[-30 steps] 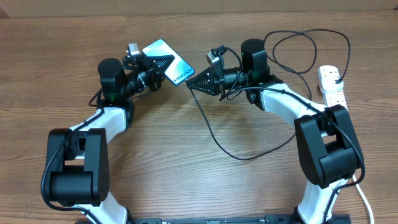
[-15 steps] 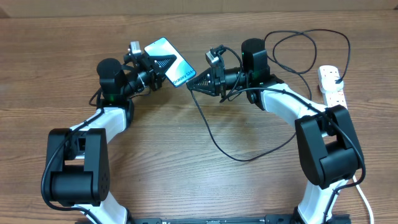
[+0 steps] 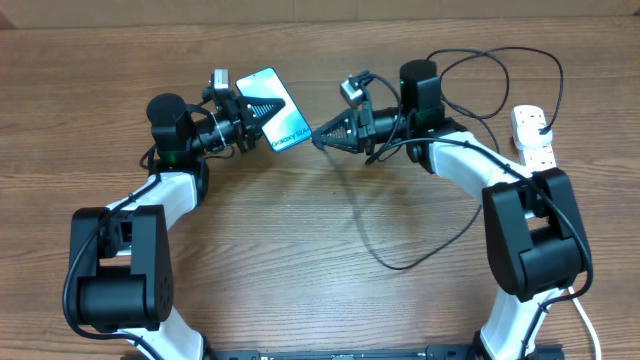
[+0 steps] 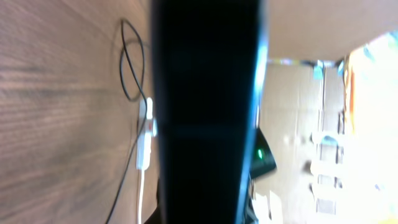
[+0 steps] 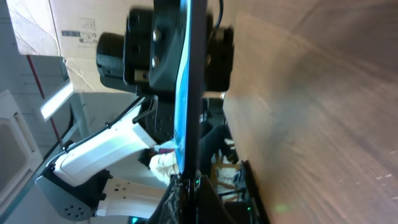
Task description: Plug charger to phone and switch on socket
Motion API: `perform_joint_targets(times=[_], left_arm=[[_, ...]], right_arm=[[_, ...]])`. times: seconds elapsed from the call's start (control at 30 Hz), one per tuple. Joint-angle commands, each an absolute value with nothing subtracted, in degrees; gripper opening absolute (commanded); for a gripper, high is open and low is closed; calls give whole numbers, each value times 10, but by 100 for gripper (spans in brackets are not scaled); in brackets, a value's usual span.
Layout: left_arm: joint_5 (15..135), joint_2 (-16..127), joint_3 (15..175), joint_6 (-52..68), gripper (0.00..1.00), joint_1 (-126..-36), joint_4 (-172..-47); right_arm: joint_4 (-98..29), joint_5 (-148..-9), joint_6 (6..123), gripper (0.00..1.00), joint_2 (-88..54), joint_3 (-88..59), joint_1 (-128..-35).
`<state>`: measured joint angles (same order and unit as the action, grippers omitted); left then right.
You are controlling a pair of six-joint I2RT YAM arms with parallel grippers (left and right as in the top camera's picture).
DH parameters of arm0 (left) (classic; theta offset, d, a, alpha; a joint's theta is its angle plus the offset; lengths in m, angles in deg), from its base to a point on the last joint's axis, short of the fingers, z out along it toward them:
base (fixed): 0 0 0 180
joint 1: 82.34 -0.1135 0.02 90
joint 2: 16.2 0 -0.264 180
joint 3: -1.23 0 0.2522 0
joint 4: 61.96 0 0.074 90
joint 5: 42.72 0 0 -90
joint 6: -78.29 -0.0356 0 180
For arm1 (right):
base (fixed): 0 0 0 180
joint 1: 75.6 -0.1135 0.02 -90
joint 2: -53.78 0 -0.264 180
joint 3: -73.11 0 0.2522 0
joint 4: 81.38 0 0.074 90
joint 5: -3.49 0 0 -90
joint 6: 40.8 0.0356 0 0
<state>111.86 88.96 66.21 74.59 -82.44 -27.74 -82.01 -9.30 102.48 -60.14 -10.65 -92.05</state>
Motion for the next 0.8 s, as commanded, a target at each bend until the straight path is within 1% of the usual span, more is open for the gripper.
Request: perform_joint_targets(times=[0.0, 0.17, 0.33, 0.47, 0.5, 0.57, 0.6, 0.67, 0.7, 0.77], left_arm=[[1251, 884, 669, 735, 4, -813, -270], [1242, 884, 669, 731, 4, -813, -270], [1202, 884, 669, 718, 4, -817, -271], [1200, 884, 669, 699, 4, -833, -271], [1202, 884, 669, 694, 4, -839, -272], [1206, 884, 669, 682, 4, -851, -276], [1208, 884, 669, 678, 4, -856, -278], [1210, 884, 669, 675, 4, -868, -284], [1211, 884, 669, 672, 4, -872, -285], [1213, 884, 669, 659, 4, -877, -289]], right_arm=[[-821, -152, 999, 4, -592, -112, -908], [-823, -141, 999, 4, -592, -112, -911], [-814, -118, 974, 4, -592, -112, -913], [-749, -133, 901, 4, -592, -112, -906], [-726, -141, 877, 8, -592, -112, -904], [-661, -178, 831, 31, -592, -112, -902], [-626, -203, 809, 37, -591, -112, -902], [-555, -267, 765, 54, -591, -112, -903], [-524, -296, 748, 61, -591, -113, -903], [-472, -345, 713, 70, -587, -115, -906]])
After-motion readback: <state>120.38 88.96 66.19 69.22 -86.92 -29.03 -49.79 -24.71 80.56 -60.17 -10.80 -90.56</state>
